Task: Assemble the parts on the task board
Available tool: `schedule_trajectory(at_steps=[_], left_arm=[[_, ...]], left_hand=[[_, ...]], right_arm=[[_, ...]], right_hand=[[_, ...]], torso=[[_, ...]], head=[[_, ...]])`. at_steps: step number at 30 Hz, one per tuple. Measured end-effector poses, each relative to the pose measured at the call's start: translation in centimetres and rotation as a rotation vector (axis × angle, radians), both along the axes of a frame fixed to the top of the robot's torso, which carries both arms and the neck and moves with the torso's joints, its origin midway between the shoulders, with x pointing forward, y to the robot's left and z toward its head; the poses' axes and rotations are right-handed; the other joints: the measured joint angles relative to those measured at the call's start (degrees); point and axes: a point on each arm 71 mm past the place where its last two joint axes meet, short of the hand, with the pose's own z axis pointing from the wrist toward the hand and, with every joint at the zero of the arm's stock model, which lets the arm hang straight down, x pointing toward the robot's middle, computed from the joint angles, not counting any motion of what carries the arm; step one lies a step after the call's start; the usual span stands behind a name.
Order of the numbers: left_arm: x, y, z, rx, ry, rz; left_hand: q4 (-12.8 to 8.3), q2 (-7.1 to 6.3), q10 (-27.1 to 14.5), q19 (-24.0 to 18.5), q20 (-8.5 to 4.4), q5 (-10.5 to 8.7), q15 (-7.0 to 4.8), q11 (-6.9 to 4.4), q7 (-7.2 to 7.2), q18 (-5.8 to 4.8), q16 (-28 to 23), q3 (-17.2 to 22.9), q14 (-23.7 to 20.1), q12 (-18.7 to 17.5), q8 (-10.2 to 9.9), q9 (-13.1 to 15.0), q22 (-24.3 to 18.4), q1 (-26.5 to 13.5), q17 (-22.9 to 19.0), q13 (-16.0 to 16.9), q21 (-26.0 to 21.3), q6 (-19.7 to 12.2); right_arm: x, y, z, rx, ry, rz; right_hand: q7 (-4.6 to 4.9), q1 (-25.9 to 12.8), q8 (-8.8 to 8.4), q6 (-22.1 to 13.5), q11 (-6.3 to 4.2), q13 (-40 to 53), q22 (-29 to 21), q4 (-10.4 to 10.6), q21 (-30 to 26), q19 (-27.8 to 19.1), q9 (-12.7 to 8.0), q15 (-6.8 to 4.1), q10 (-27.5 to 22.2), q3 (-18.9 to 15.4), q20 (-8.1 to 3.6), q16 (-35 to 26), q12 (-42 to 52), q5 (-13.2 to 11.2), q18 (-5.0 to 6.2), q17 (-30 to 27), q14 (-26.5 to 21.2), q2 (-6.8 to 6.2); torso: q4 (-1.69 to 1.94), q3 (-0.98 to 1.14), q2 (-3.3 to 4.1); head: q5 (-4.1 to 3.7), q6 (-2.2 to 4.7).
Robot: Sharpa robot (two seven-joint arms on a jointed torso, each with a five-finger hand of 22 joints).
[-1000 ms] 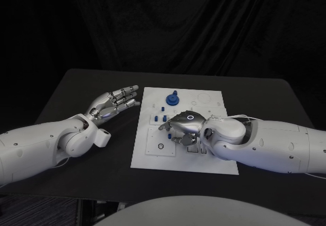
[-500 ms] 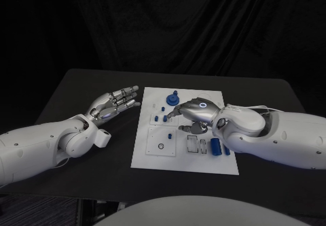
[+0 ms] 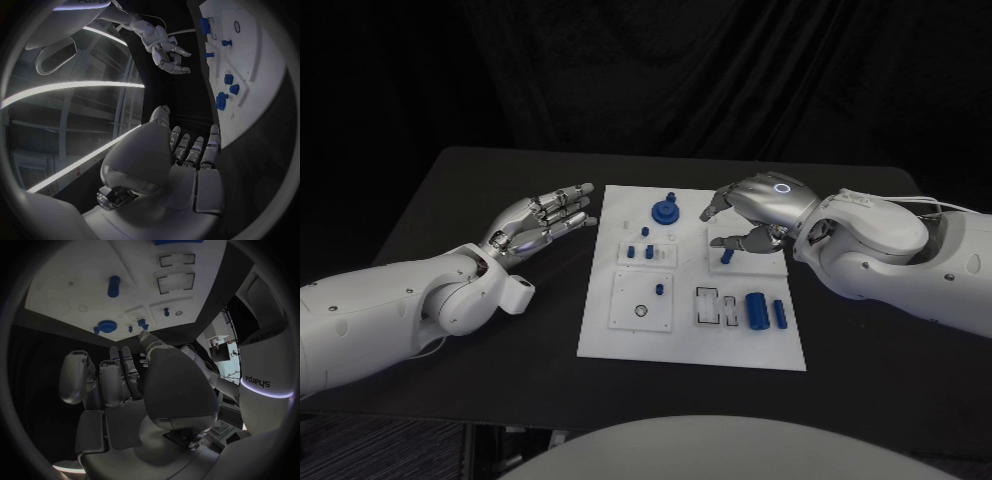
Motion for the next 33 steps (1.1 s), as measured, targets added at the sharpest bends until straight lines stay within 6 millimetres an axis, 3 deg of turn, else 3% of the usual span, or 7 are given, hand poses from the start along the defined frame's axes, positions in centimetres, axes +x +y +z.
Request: schedule_trajectory(at_steps=[5, 17, 21, 26, 30, 33], left_arm=[[-0.1, -0.1, -0.2, -0.001, 0.004, -0.001], [-0.3, 0.1, -0.5, -0.001, 0.010, 0.001], [-0.3, 0.1, -0.6, -0.001, 0.010, 0.001], [-0.4, 0.1, -0.6, -0.001, 0.011, 0.003], [-0.4, 0.1, -0.7, 0.001, 0.010, 0.007], [-0.4, 0.2, -0.7, 0.004, 0.009, 0.012]], left_hand=[[0.2, 0.00, 0.0, -0.8, -0.11, 0.00, -0.30, 0.00, 0.00, 0.01, 0.0, 0.2, -0.3, 0.0, 0.0, 0.0, -0.6, 0.0, 0.0, 0.0, -0.3, 0.0], [0.5, 0.00, -0.2, -7.2, -0.99, 0.00, -1.55, 0.20, 0.21, 0.02, 0.0, 0.5, -2.2, 0.2, 0.0, 0.0, -7.5, 0.0, -0.2, 0.0, -3.4, 0.2], [0.5, 0.00, -0.2, -7.8, -1.24, 0.00, -1.74, 0.20, 0.41, 0.00, -0.5, 0.5, -3.0, 0.2, 0.0, 0.0, -8.3, 0.0, -0.4, 0.0, -3.6, 0.4], [0.6, 0.00, -0.4, -11.6, -3.12, 0.51, -3.94, -0.76, 0.63, 0.01, -2.1, 0.6, -5.8, 0.2, 0.0, 0.0, -14.7, 0.0, -1.0, 0.0, -5.1, 0.2], [0.6, -0.58, 0.0, -13.6, -6.10, 0.51, -6.59, -1.17, -0.43, 0.01, -2.9, 0.6, -7.6, 0.0, 0.0, 0.0, -19.4, -0.6, -1.3, -0.1, -5.5, 0.0], [0.8, -0.61, -0.5, -13.8, -6.48, 0.51, -6.88, -1.77, -0.53, 0.01, -2.9, 0.5, -7.7, -0.5, 0.0, -0.1, -19.8, -0.6, -1.4, -0.1, -5.5, -0.1]], right_arm=[[0.5, -1.1, -0.9, -0.014, 0.031, -0.042], [0.5, -1.7, -3.5, -0.034, 0.115, -0.088], [0.4, -1.6, -4.0, -0.033, 0.135, -0.091], [0.4, -1.5, -4.5, -0.039, 0.155, -0.097], [0.5, -1.5, -4.8, -0.045, 0.167, -0.106], [0.5, -1.5, -4.9, -0.049, 0.174, -0.111]], right_hand=[[0.14, -0.3, -0.18, 0.1, -0.15, -1.0, 0.0, 1.5, 0.5, 0.0, -0.4, 0.00, 1.2, -1.6, 0.00, 0.0, -0.7, 0.8, 0.00, 0.0, 0.0, 0.31], [3.33, 0.3, -0.96, 1.6, -0.49, -3.7, 0.0, 2.3, 1.0, 0.6, -1.3, -0.19, 6.8, -3.3, -0.21, 0.2, -4.1, 1.2, 0.01, 0.1, 0.2, 0.95], [3.64, 0.3, -1.51, 1.5, -0.47, -4.3, 0.0, 2.1, 1.2, 0.6, -1.7, -0.19, 8.9, -3.5, -0.21, 0.4, -5.3, 1.4, 0.01, 0.2, 0.2, 0.95], [3.70, 1.1, -1.72, 1.4, -0.35, -4.9, 0.0, 1.4, 1.2, 0.6, -2.1, -0.19, 9.7, -3.8, -0.21, 0.4, -6.8, 2.6, 0.02, -0.2, 0.2, 1.55], [3.91, 2.7, -1.84, 1.7, -0.39, -5.2, 0.0, -0.2, 1.2, 0.6, -2.3, -0.19, 10.6, -3.2, -0.21, 0.4, -8.1, 5.3, 0.01, -0.4, 0.2, 1.77], [3.69, 3.4, -1.84, 2.9, -0.47, -5.3, 0.0, -1.5, 0.8, 0.6, -2.3, -0.19, 11.6, -2.5, -0.21, 0.2, -9.1, 7.6, 0.02, -0.6, 0.2, 2.28]], torso=[[0.01, -0.04, 0.07], [-0.04, 0.05, 0.19], [-0.03, 0.09, 0.16], [-0.01, 0.09, 0.13], [-0.01, 0.09, 0.13], [-0.03, 0.07, 0.13]], head=[[0.06, 0.00], [0.07, 0.00], [-0.01, 0.00], [-0.13, 0.00], [-0.05, 0.00], [0.12, 0.00]])
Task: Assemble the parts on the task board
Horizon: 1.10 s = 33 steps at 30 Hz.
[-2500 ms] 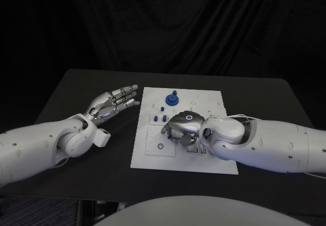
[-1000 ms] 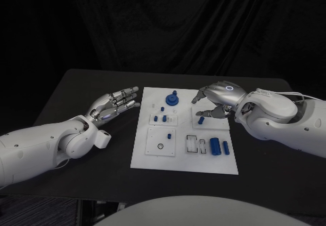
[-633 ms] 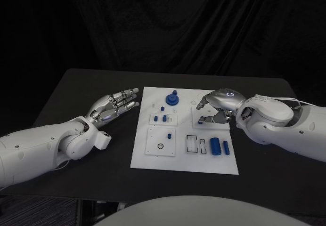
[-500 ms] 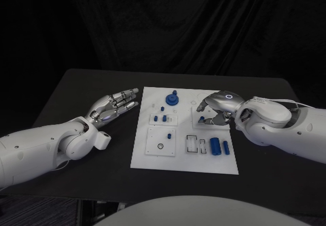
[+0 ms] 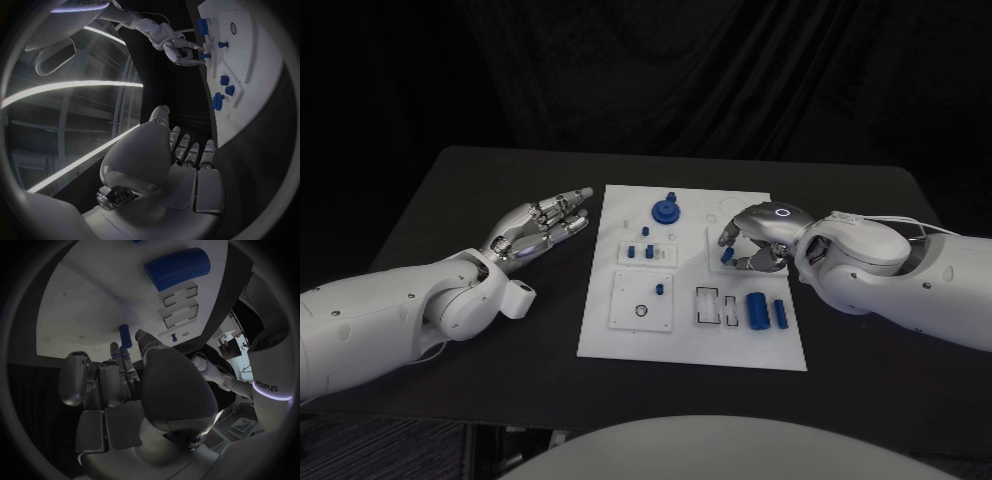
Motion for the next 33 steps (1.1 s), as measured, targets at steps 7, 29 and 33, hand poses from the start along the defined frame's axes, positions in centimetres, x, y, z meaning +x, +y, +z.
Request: schedule_trajectory(at_steps=[7, 29, 33], left_arm=[[-0.01, 0.13, -0.03, 0.003, -0.001, 0.005], [-0.07, 0.18, -0.27, 0.004, 0.004, 0.006], [-0.06, 0.16, -0.29, 0.003, 0.004, 0.005]], left_hand=[[0.0, 0.00, -0.4, 0.0, 0.01, 0.00, 0.55, -0.37, -0.30, 0.00, 0.0, 0.0, 0.1, -0.7, 0.0, -0.1, 0.0, 0.0, 0.0, -0.1, 0.0, -0.7], [0.0, 0.00, -0.8, 0.2, 0.66, 0.00, 0.95, 0.02, -0.10, 0.00, 0.0, 0.0, 0.1, -0.7, 0.0, -0.1, 0.0, 0.0, 0.0, -0.1, 0.0, -0.9], [0.0, 0.00, -0.8, 0.2, 0.66, 0.00, 0.95, 0.02, 0.11, 0.00, 0.0, 0.0, 0.1, -0.7, 0.0, -0.1, 0.0, 0.0, 0.0, -0.1, 0.0, -1.1]], right_arm=[[0.05, 0.18, -0.28, -0.006, 0.012, -0.001], [0.37, 0.16, -0.71, -0.012, 0.018, -0.006], [0.31, 0.18, -0.66, -0.008, 0.015, -0.005]], right_hand=[[-0.48, 1.3, 0.00, 1.1, -0.34, 0.0, 0.0, -2.1, 0.0, 0.0, 0.1, -0.16, 2.6, 2.1, 0.00, 0.0, -1.4, 3.9, 0.00, -0.1, 0.2, -0.02], [-2.15, 2.1, 1.67, 5.8, -2.24, 0.5, 0.0, -5.5, 0.0, 0.1, 2.2, -1.67, 10.1, 12.3, -1.33, 0.0, -3.3, 3.7, 0.00, -0.2, 0.2, -1.22], [-2.44, 1.8, 1.97, 6.1, -2.58, 0.7, 0.0, -6.0, 0.0, 0.1, 2.6, -1.67, 11.0, 12.8, -1.74, -0.2, -3.3, 3.4, 0.00, -0.3, 0.2, -1.44]], torso=[[-0.07, -0.01, -0.07], [0.03, -0.07, -0.12], [0.03, -0.07, -0.13]], head=[[-0.02, 0.00], [0.04, 0.00], [0.02, 0.00]])
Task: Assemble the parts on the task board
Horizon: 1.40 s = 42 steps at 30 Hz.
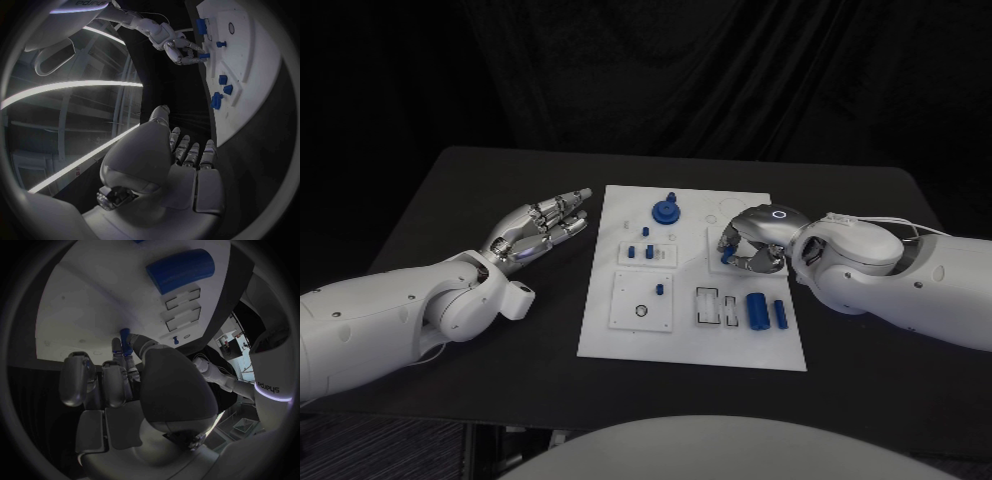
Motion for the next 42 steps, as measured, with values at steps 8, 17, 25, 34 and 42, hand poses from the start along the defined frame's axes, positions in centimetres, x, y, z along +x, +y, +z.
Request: schedule_trajectory(at_steps=[8, 17, 25, 34, 42], left_arm=[[0.0, 0.0, 0.0, 0.000, 0.001, -0.001], [0.0, 0.0, -0.1, -0.001, 0.002, -0.002], [0.0, -0.1, -0.1, -0.003, 0.003, -0.005], [0.0, -0.1, -0.1, -0.003, 0.003, -0.006], [0.0, -0.1, -0.1, -0.003, 0.003, -0.006]], left_hand=[[0.0, 0.00, 0.0, -0.2, 0.20, 0.00, 0.00, 0.00, 0.22, 0.00, 0.0, 0.0, 0.0, 0.0, 0.0, 0.0, 0.0, 0.0, 0.0, 0.0, 0.0, 0.2], [0.0, 0.24, -0.2, 0.0, 0.41, 0.00, 0.00, 0.21, 0.44, 0.00, 0.0, 0.0, 0.0, 0.0, 0.0, 0.0, 0.1, -0.2, 0.0, 0.0, 0.0, 0.4], [0.0, 0.24, -0.1, 0.0, 0.82, -0.29, 0.41, 0.36, 0.62, 0.00, 0.0, 0.0, 0.0, 0.0, 0.0, 0.0, 0.2, -0.2, 0.0, 0.0, 0.0, 0.6], [0.0, 0.24, -0.1, 0.0, 0.82, -0.48, 0.41, 0.35, 0.62, 0.00, 0.0, 0.0, 0.0, 0.0, 0.0, 0.0, 0.3, -0.2, 0.0, 0.0, 0.0, 0.6], [0.0, 0.24, -0.1, 0.0, 0.82, -0.67, 0.41, 0.34, 0.62, 0.00, 0.0, 0.0, 0.0, 0.0, 0.0, 0.0, 0.3, -0.2, 0.0, 0.0, 0.0, 0.6]], right_arm=[[-0.4, 0.0, 0.3, 0.018, -0.010, 0.004], [-0.8, 0.0, 1.2, 0.039, -0.030, 0.010], [-0.8, 0.8, 3.8, 0.070, -0.086, 0.037], [-2.9, 3.9, 5.4, 0.109, -0.092, 0.134], [-5.1, 8.2, 5.2, 0.114, -0.076, 0.267]], right_hand=[[-0.24, -0.2, 0.58, 1.0, -0.39, 0.2, 0.0, -0.3, 0.0, 0.2, 0.8, -0.38, 1.0, 0.3, -0.21, 0.0, 0.0, -1.3, 0.00, 0.0, 0.0, -0.24], [-0.55, -0.2, 0.90, 1.8, -0.50, 0.3, 0.0, -0.6, 0.3, 0.0, 1.5, -0.58, 1.5, 0.6, -0.41, 0.0, 0.0, -1.9, 0.01, 0.0, -0.2, -0.24], [-0.67, -0.2, 1.20, 2.4, -0.50, 0.3, 0.0, -0.7, 0.3, 0.2, 2.1, -0.79, 1.9, 0.7, -0.61, 0.0, -0.1, -2.6, 0.02, 0.1, 0.0, -0.23], [-1.06, -0.9, 1.93, 3.5, -1.00, 0.4, 0.0, -1.1, 0.8, 0.4, 3.0, -0.99, 2.8, 0.8, -0.82, 0.0, -0.1, -3.4, 0.01, 0.1, -0.2, -0.30], [-1.45, -0.9, 2.24, 3.9, -1.20, 0.4, 0.0, -1.2, 1.1, 0.4, 3.4, -1.19, 3.4, 0.7, -0.81, 0.0, -0.1, -4.4, 0.01, 0.2, 0.0, -0.30]], torso=[[-0.03, 0.01, 0.00], [-0.07, 0.02, 0.00], [-0.07, -0.01, -0.07], [-0.03, -0.05, -0.11], [0.02, -0.07, -0.03]], head=[[-0.02, 0.00], [0.11, 0.00], [0.16, 0.00], [0.98, 0.00], [1.40, 0.00]])
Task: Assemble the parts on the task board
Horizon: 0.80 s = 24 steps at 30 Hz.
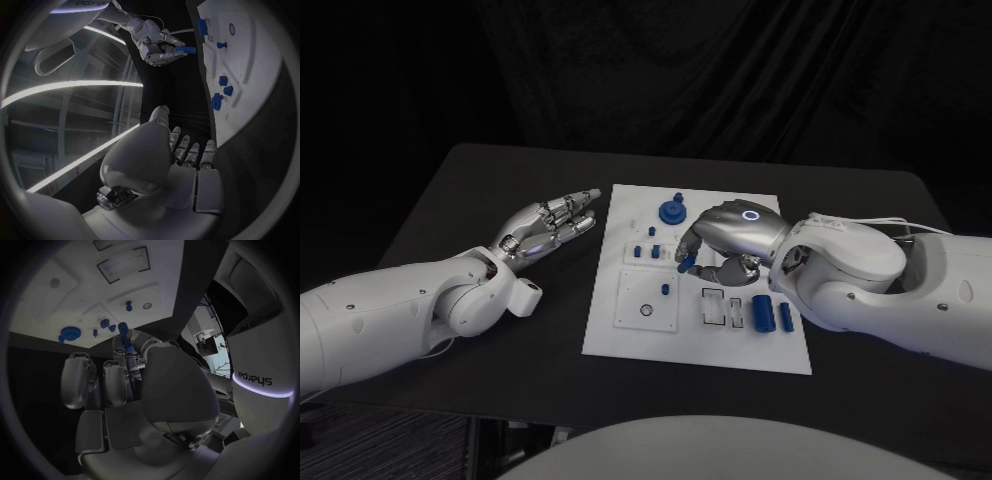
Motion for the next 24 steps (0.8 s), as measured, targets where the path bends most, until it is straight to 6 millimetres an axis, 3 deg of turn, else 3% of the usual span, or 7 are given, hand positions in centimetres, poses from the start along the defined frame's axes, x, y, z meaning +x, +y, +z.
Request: schedule_trajectory(at_steps=[13, 24], left_arm=[[-0.1, -0.5, 0.0, -0.006, 0.001, -0.010], [0.0, -0.6, -0.1, -0.006, 0.002, -0.012]], left_hand=[[-0.1, 0.23, -0.2, 0.0, 0.00, 0.00, 0.00, 0.20, 0.43, 0.00, 0.0, 0.1, 0.0, 0.0, 0.0, 0.0, 0.0, 0.2, 0.0, 0.0, 0.0, 0.0], [-0.2, 0.23, 0.0, 0.0, 0.00, 0.00, 0.00, 0.38, 0.53, 0.00, 0.0, 0.2, 0.0, 0.0, 0.0, 0.0, 0.0, 0.2, 0.0, 0.0, 0.0, 0.1]], right_arm=[[-0.9, 4.8, -3.0, -0.026, -0.001, 0.138], [-1.4, 6.2, -4.6, -0.043, 0.003, 0.193]], right_hand=[[-0.21, 0.0, 0.28, 0.2, -0.20, 0.1, 0.0, -0.2, 0.3, -0.2, 0.1, 0.00, 0.2, -0.2, -0.15, 0.0, 0.0, 0.0, 0.00, 0.3, 0.0, -0.02], [-0.21, 0.0, 0.28, 0.2, -0.32, 0.1, 0.0, -0.3, 0.3, -0.2, 0.8, -0.17, 0.5, -0.3, -0.15, 0.0, 0.0, 0.0, 0.00, 0.3, -0.2, -0.03]], torso=[[0.02, 0.08, 0.13], [0.03, 0.05, 0.12]], head=[[0.29, 0.00], [0.43, 0.00]])
